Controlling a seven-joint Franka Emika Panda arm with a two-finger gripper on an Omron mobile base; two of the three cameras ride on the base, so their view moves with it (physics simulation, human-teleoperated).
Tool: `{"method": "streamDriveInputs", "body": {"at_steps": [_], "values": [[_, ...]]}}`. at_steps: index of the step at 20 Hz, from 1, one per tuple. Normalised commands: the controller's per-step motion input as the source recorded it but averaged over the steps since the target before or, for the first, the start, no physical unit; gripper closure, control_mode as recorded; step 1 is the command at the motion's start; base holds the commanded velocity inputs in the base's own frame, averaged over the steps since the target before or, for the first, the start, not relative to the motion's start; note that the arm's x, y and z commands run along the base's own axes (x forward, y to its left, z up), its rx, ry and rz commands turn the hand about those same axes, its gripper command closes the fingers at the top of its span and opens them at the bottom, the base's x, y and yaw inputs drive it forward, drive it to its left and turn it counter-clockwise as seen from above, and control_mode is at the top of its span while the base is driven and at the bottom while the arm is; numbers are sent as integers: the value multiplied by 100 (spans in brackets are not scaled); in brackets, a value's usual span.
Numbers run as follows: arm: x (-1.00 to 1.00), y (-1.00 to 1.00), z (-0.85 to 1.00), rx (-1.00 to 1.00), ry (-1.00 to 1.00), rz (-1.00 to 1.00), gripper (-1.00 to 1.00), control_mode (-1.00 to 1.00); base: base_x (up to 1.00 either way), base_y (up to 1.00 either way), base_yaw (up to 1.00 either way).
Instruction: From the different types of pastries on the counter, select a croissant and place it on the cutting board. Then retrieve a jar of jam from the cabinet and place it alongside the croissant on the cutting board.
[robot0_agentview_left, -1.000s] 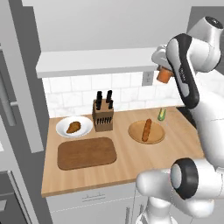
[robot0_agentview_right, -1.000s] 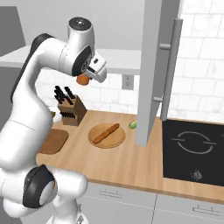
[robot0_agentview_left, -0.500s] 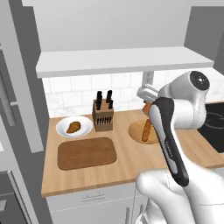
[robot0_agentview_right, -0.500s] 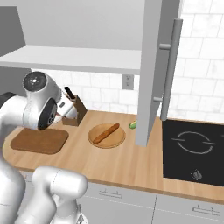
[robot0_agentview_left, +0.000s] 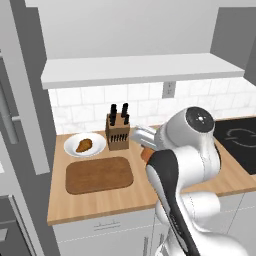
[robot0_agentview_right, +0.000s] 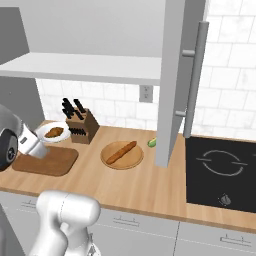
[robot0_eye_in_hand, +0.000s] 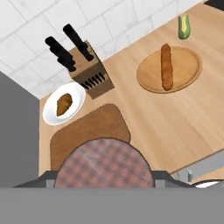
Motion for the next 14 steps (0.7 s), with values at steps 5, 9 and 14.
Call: {"method": "streamDriveInputs", "body": {"at_steps": [5, 9, 14], "values": [[75, -8, 0, 0, 14, 0, 100, -100, 0, 0, 0], [-45, 28, -53, -7, 10, 0, 100, -100, 0, 0, 0], [-45, 15, -100, -35, 30, 0, 100, -100, 0, 0, 0]]}}
